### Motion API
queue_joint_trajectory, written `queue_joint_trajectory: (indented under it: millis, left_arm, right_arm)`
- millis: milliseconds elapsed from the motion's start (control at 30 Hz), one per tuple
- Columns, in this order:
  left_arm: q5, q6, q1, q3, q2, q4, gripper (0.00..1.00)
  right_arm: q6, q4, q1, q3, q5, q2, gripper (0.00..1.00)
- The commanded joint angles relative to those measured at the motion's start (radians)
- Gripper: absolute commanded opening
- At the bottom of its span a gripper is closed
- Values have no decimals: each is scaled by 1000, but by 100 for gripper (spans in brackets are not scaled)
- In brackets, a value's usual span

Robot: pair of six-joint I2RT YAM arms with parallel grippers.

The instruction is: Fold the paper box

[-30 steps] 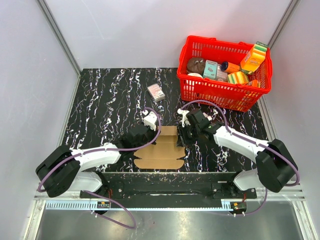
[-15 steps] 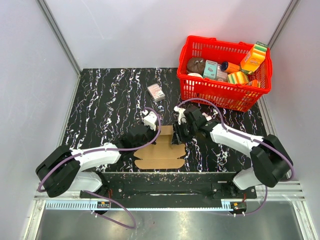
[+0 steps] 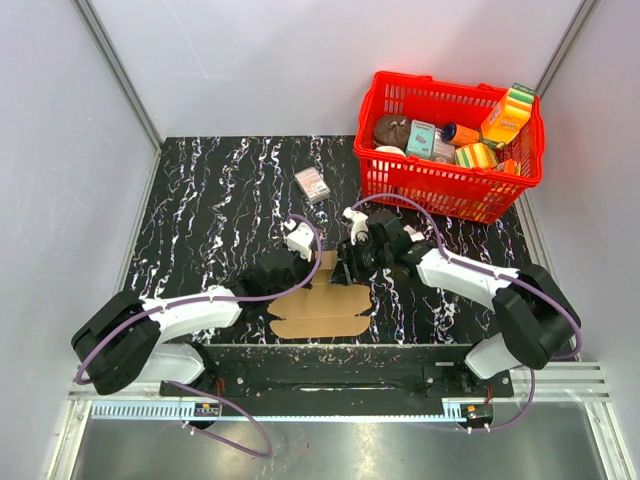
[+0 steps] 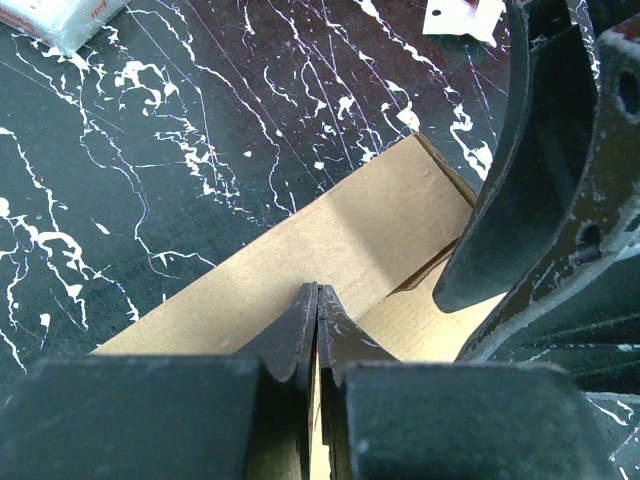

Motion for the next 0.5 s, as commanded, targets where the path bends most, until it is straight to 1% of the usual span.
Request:
queue_joint_trajectory:
  millis: [0,133,200,300,400,433,467]
  left_arm:
    - [4,11,3,33,-7,19,0]
    - [1,11,3,35,-11,13,0]
    - [1,11,3,33,-14,13,0]
    - [2,11,4,33,-11,13,0]
    - [4,11,5,35,-11,15,0]
    - [4,11,5,35,-13,16,0]
    - [5,11,5,36,-13,15,0]
  right_arm:
    - [-5,151,6,-23,-77,1,53]
    - [-35,148,8,-32,-87,-56,57]
    - [-57,111,8,-33,-73,-97,57]
    - [-81,18,8,-35,7,-186,57]
    - [-81,-71,8,-39,140,-261,57]
    - [-72,-94,8,-38,213,-286,57]
    - [-68,-149,6,-35,241,-297,58]
